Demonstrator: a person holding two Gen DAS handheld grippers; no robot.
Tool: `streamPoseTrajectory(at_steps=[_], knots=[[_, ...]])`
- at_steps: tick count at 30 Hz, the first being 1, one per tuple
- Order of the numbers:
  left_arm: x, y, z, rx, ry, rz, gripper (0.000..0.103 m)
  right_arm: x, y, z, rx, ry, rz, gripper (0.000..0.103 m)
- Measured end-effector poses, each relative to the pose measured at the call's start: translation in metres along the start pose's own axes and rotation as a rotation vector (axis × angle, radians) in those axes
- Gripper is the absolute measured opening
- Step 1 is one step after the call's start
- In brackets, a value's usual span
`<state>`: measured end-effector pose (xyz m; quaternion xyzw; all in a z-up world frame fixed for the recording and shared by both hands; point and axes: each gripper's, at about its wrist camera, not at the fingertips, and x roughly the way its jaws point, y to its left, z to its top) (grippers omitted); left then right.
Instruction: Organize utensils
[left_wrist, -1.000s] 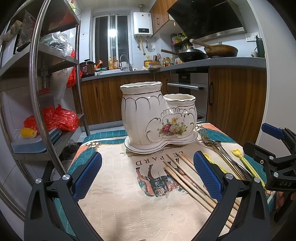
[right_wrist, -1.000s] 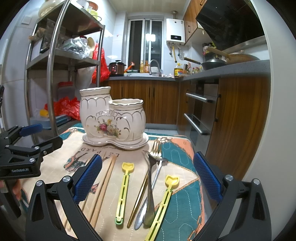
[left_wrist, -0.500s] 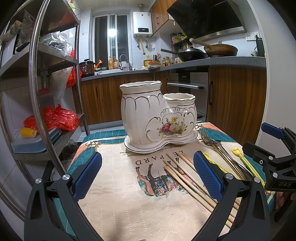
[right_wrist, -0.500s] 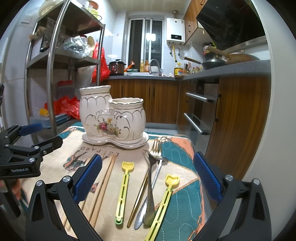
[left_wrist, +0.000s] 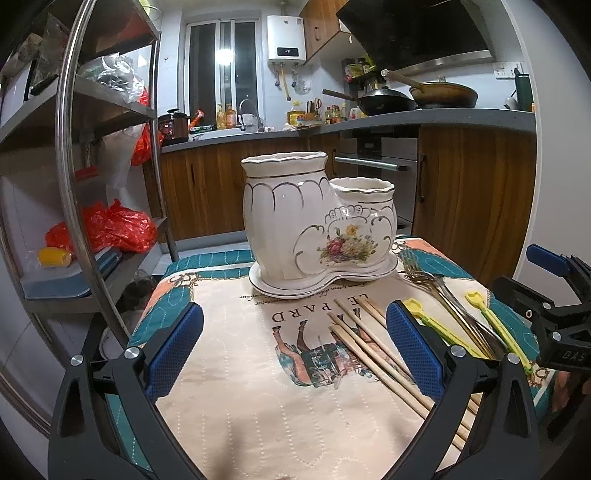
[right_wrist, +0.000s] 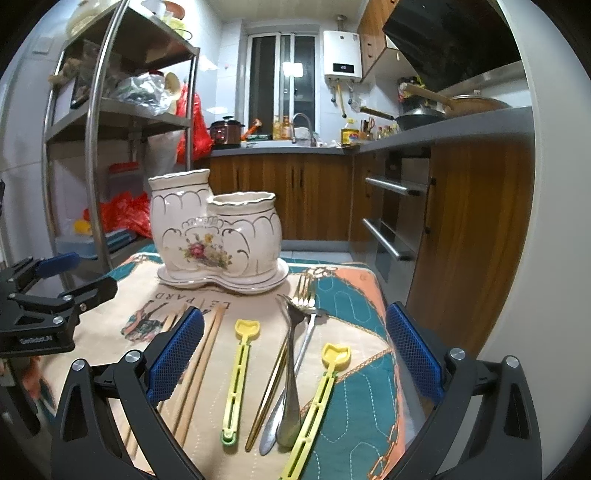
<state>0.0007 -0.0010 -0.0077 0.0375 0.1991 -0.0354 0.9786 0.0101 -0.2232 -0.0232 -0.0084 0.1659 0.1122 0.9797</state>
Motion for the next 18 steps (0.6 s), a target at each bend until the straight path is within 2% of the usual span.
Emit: streamPoseTrajectory(at_steps=[4,9,16,18], knots=[[-0.0022,-0.0028,-0.0006,0.027,-0.024,0.035,0.098,-0.0006,-0.0007,0.0010,-0.008,-0.001,-0.001,0.098],[-0.0047,-0.0019,0.0018,0.037,-0.040,0.021,0.098,-0.0058,-0.0009,0.0014,-0.022,-0.003,0.000,0.098],[0.0004,0.0030,0.0013,0.011,-0.003,0.017,0.098,-0.0093,-0.0014,0.0025,-0.025,0.000,-0.001,0.098],[0.0002,0.0018,0.0006,0.016,-0.004,0.038,0.098,-0.0068,0.0000,0.0029,-0.026,0.001,-0.002,0.098]])
